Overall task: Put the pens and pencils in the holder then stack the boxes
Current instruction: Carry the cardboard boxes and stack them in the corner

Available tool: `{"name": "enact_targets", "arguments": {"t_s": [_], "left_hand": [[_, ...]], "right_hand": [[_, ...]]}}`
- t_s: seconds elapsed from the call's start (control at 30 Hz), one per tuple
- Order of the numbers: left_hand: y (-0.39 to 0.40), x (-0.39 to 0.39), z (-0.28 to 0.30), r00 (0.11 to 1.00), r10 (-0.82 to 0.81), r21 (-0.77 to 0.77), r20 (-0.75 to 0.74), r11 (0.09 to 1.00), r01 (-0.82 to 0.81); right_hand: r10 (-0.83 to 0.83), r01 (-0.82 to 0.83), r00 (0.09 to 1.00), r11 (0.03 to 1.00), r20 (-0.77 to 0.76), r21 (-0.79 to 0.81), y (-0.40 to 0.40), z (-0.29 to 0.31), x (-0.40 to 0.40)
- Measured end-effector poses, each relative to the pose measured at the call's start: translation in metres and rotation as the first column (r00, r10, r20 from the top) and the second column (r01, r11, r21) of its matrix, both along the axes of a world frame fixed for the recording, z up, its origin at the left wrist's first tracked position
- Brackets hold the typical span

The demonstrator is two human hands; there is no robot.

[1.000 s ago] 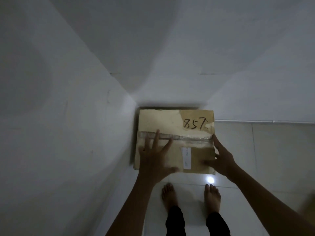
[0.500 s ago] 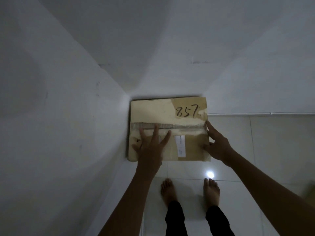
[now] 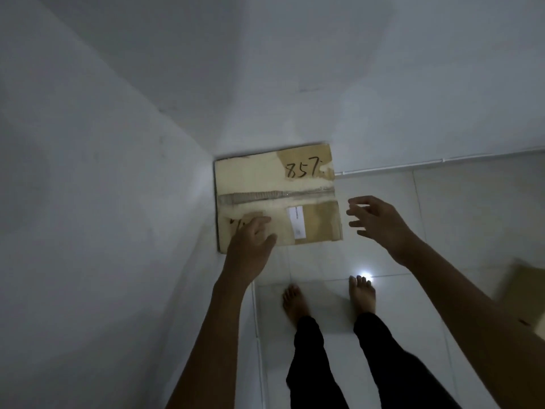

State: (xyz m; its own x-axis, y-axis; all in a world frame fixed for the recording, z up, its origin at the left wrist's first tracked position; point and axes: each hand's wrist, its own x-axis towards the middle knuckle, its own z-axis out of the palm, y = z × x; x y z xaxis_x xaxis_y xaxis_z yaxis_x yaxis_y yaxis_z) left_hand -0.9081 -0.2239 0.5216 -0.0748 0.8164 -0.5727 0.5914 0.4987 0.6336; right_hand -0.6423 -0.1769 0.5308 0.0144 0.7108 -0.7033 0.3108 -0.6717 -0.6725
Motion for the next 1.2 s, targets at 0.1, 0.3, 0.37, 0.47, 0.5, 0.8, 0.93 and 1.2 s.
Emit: {"name": "enact_targets", "arguments": {"t_s": [0.1,0.3,0.37,0.47,0.5,0.8,0.93,1.2], "left_hand": [[-0.025,0.018,0.05,0.977,0.149,-0.073,0.151,0.988,-0.14],[-0.081,0.068,0.127,0.95,0.167,-0.145,0.263,0.981,-0.132],[-0.093,0.091,0.151,0.959,0.087,-0.147,0.269,0.988,-0.048],[-0.109,0.125,0.175,0.964,-0.055,-0.135,0.261,0.987,0.093],[-0.115,0.137,0.185,0.96,-0.089,-0.134,0.267,0.983,0.128],[-0.169,0.288,0.237,0.904,-0.354,-0.033,0.239,0.928,0.372],[-0.21,0.368,0.251,0.894,-0.334,-0.031,0.299,0.933,0.359],[-0.303,0.531,0.25,0.769,-0.532,-0.053,0.353,0.81,0.584]], "right_hand": [[-0.103,0.102,0.994,0.995,-0.045,-0.018,-0.041,0.055,0.01],[-0.195,0.193,0.98,0.98,-0.051,-0.045,-0.122,0.15,0.035],[-0.222,0.22,0.974,0.975,-0.04,-0.031,-0.142,0.172,0.045],[-0.203,0.203,0.979,0.979,0.003,-0.018,-0.171,0.197,0.065],[-0.195,0.195,0.981,0.981,0.007,-0.007,-0.183,0.203,0.074],[-0.302,0.303,0.953,0.952,-0.034,0.039,-0.303,0.232,0.207],[-0.418,0.421,0.907,0.906,-0.052,0.044,-0.369,0.238,0.275],[-0.756,0.757,0.653,0.653,-0.032,0.023,-0.499,0.229,0.405]]}}
